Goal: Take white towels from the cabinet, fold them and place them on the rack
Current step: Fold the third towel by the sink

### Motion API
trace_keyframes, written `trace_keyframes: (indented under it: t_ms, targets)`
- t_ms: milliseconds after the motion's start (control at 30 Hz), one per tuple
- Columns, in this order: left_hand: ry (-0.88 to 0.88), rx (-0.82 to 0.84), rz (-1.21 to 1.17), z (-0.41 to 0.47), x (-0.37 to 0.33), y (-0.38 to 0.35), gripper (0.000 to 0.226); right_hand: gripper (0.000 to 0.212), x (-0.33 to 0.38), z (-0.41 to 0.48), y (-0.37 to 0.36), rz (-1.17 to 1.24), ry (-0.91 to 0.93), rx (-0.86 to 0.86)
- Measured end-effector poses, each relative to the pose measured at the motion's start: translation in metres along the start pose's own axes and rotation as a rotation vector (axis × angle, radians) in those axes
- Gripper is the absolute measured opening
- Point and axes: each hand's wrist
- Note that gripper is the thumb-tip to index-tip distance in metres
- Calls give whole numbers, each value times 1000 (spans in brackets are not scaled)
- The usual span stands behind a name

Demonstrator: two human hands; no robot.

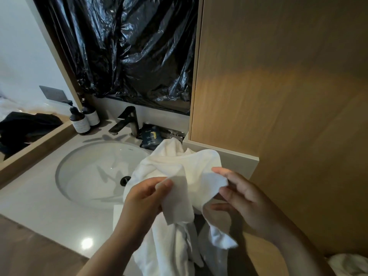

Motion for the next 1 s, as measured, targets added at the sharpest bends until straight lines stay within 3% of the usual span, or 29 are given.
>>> trace_keyframes:
  t_ms: [100,167,400,500,600,800,900,1000]
  targets:
    - [-195,-40,456,2,-6,10,37,30,1,1,-1,-210,97,-119]
    - [-213,-19,546,2,-10,15,39,28,4,0,0,-326,188,-203]
    - [-86,45,-6,3,-17,8,14,6,12,2,5,-364,298,-213]
    - [-120,20,8,4,-18,2,7,16,14,3,5,-369,253,-165]
    - [-112,-21,19,7,-20,-4,6,13,16,3,0,-347,237,-101]
    - [-140,45,-146,8,-28,-15,16,24,26,5,-8,-378,356,-153]
    - [-198,46,-103,7,-30,-19,12,30,31,9,-12,-456,392,-197]
    - [-227,26,-68,6,-31,-21,5,20,35,12,-14,-469,426,-190]
Point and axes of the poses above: each hand's wrist, its own z-axis towards the middle knuckle, its own y-axis out of the back of the hand, x = y × z, and after that the axes turned 4 degrees about z, right-handed
